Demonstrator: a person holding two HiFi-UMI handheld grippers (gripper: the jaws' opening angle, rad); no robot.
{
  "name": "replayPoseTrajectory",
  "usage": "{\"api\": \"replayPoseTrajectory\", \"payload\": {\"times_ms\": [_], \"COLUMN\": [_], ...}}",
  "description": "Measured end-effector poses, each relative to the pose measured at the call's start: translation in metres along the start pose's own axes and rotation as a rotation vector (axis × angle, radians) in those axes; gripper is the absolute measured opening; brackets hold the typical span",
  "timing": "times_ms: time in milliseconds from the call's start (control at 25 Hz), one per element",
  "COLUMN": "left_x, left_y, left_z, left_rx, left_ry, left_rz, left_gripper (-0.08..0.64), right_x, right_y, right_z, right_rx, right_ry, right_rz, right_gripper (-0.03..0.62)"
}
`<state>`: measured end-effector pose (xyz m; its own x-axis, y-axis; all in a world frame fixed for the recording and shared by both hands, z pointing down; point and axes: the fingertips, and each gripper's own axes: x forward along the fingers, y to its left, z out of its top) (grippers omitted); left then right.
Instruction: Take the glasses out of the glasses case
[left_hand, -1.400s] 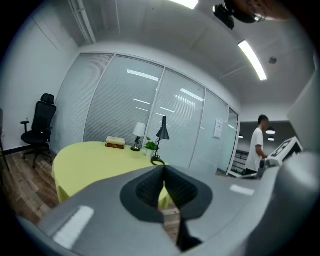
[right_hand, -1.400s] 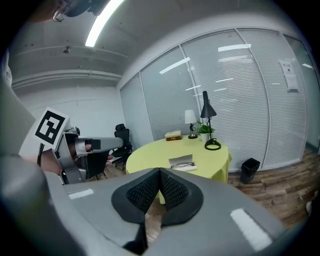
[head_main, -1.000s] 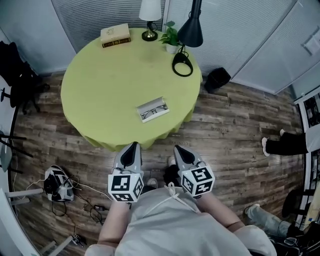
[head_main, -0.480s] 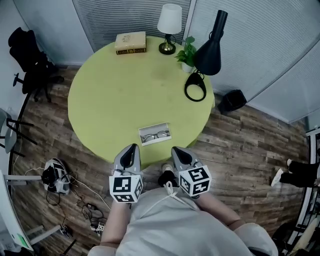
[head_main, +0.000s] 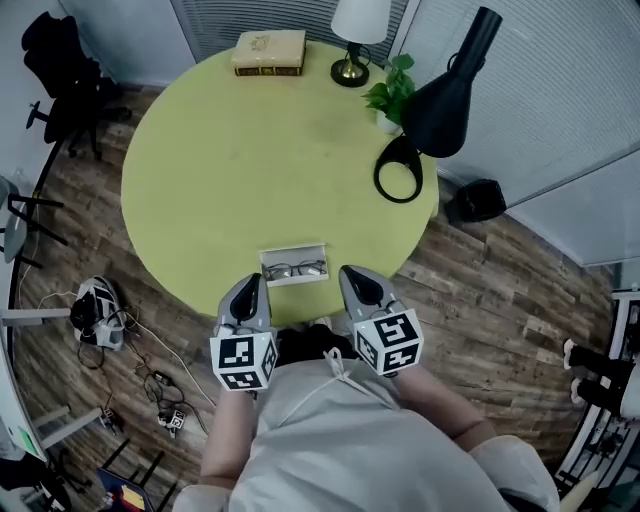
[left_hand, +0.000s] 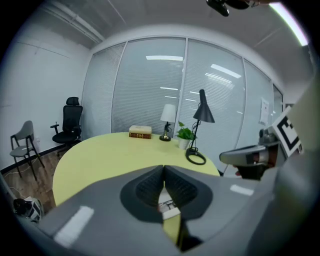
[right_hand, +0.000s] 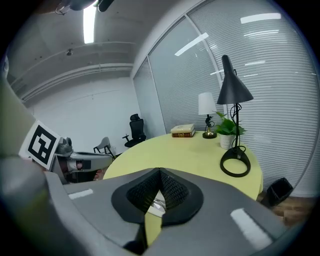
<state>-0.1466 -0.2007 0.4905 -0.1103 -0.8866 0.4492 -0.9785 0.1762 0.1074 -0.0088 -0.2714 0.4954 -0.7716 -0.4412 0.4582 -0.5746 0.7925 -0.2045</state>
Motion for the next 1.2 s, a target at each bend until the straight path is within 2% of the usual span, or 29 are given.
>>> {"api": "replayPoseTrajectory", "payload": {"times_ms": [200,400,560,680,840,1040,1200], "left_x": [0.026,0.051,0.067,0.078,0.090,0.103,0.111], "left_y": [-0.001,0.012,0.009,0.002,-0.013,-0.023,-0.036], "left_z": [-0.020,-0.042,-0.059,-0.076,-0.101,-0.120,-0.130], "left_rx": [0.006,0.103,0.104,0.181,0.298,0.468,0.602], "left_ry": [0.083,0.140,0.218,0.307,0.467,0.576,0.628], "left_rz": [-0.053,-0.034,-0.134,-0.227,-0.365,-0.479,-0.570], "left_gripper": [0.008,0.009,0.014,0.024,0.103,0.124,0.126], "right_x": [0.020,0.041,0.055,0.064,0.073,0.077,0.078], "right_y": [-0.013,-0.016,-0.017,-0.017,-0.018,-0.017,-0.019], "right_z": [-0.007,-0.022,-0.029,-0.032,-0.040,-0.050,-0.054], "right_rx": [0.009,0.007,0.018,0.025,0.021,0.026,0.029], "right_ry": [0.047,0.114,0.139,0.147,0.178,0.212,0.226], "right_rz": [0.011,0.011,-0.002,-0.006,-0.007,-0.011,-0.012], "right_gripper": [0.000,0.000,0.000,0.000,0.000,0.000,0.000]}}
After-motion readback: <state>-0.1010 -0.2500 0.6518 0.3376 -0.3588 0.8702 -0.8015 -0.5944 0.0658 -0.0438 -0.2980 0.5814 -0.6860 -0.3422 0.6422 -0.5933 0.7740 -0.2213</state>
